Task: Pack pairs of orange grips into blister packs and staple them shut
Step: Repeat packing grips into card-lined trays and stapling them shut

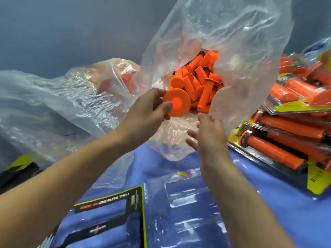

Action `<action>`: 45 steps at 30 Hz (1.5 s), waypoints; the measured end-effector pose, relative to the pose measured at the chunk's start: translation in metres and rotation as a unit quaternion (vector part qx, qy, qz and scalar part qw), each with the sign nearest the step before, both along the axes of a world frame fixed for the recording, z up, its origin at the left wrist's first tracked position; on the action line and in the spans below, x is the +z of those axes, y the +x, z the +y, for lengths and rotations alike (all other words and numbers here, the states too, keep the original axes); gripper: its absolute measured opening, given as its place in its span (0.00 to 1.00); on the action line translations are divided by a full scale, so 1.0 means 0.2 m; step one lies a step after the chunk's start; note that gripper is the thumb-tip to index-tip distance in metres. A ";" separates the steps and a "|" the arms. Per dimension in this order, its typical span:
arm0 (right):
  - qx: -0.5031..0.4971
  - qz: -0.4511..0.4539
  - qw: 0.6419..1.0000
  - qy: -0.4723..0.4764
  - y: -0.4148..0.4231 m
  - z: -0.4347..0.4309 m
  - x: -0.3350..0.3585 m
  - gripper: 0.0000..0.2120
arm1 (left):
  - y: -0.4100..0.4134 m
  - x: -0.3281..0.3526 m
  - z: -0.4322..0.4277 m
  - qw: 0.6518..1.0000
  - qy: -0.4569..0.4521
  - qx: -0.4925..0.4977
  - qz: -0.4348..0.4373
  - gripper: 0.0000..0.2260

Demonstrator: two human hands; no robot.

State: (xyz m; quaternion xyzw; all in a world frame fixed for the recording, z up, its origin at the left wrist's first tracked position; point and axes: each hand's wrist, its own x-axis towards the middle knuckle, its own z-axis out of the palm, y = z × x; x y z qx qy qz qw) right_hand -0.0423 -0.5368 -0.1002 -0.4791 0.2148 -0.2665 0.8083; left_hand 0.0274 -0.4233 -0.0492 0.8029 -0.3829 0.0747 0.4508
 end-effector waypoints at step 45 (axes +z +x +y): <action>0.409 -0.024 0.911 -0.035 -0.28 0.65 -0.15 0.15 | -0.60 -0.18 1.14 0.919 -0.275 -0.009 0.282 0.11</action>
